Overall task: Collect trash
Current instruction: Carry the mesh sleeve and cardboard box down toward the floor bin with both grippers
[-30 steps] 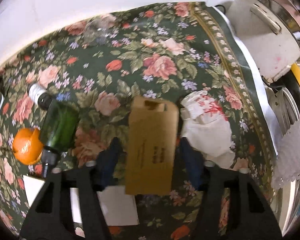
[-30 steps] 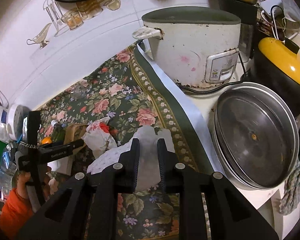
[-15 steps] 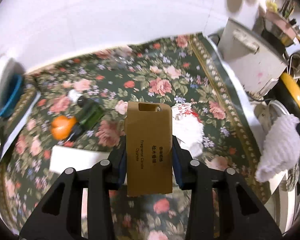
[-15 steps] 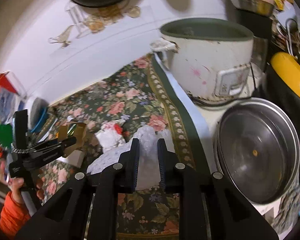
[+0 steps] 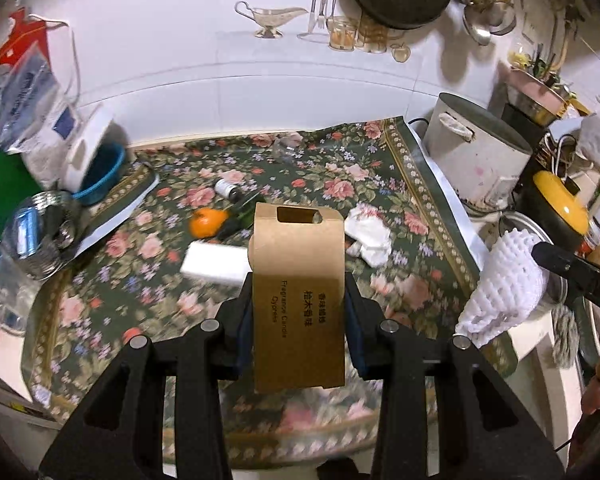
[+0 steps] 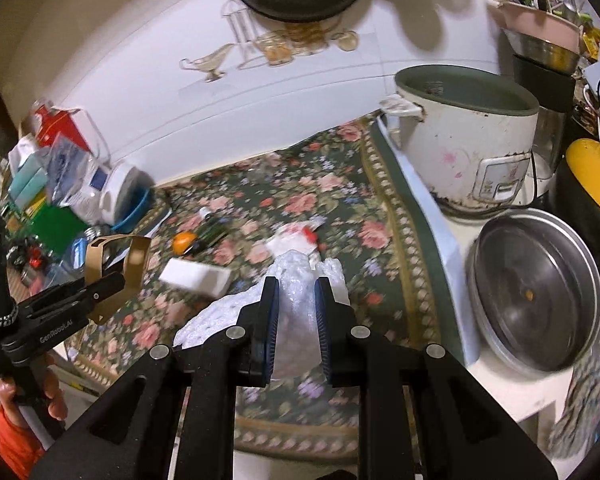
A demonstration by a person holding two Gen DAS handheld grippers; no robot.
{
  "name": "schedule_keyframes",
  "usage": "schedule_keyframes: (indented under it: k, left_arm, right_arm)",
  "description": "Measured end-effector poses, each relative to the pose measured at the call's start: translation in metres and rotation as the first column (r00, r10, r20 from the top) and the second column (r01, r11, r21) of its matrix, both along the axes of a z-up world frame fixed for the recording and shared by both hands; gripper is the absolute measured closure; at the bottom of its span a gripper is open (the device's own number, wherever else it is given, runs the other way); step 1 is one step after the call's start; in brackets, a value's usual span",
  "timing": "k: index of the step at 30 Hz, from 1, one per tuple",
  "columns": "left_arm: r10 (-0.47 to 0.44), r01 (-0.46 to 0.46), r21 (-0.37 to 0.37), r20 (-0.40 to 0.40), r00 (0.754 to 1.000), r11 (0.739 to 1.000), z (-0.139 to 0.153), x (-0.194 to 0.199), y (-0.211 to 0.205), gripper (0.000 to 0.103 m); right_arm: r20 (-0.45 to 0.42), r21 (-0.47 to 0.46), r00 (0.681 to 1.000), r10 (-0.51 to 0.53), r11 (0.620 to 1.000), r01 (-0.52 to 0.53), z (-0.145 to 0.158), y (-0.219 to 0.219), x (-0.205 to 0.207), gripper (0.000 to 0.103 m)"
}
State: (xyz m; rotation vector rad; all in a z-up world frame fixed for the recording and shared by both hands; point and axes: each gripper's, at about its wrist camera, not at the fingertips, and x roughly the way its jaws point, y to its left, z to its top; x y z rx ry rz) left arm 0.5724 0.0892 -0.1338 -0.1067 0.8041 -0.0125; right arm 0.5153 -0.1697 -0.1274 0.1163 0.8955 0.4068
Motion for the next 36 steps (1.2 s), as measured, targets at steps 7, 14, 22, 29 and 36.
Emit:
schedule_keyframes:
  k: [7,14,22,29,36]
  left_arm:
    - [-0.049,0.049,-0.008,0.011,0.999,0.999,-0.009,-0.074,0.033,0.065]
    - [-0.091,0.09,-0.016,-0.014,0.996,0.996,-0.022,-0.149,0.068,0.065]
    - [-0.122,0.12,-0.031,-0.085,0.989,0.992,-0.046,-0.197,0.074,0.065]
    - [-0.12,0.112,-0.057,-0.179,0.976,0.992,-0.092,-0.22,0.059,0.065]
    - [-0.08,0.059,-0.078,-0.293,0.953,0.995,-0.176,-0.227,0.029,0.065]
  right_arm:
    - [0.026,-0.01,0.999,-0.047,0.999,0.047,0.003,0.04,-0.067,0.087]
    - [0.019,-0.015,0.995,-0.095,0.995,0.095,-0.007,0.077,-0.129,0.086]
    - [-0.042,-0.043,0.994,-0.097,0.994,0.096,-0.022,0.099,-0.185,0.086]
    - [-0.118,-0.088,0.99,-0.072,0.994,0.062,-0.058,0.098,-0.212,0.086]
    - [-0.196,-0.138,0.981,-0.004,0.99,-0.023,-0.122,0.077,-0.214,0.086]
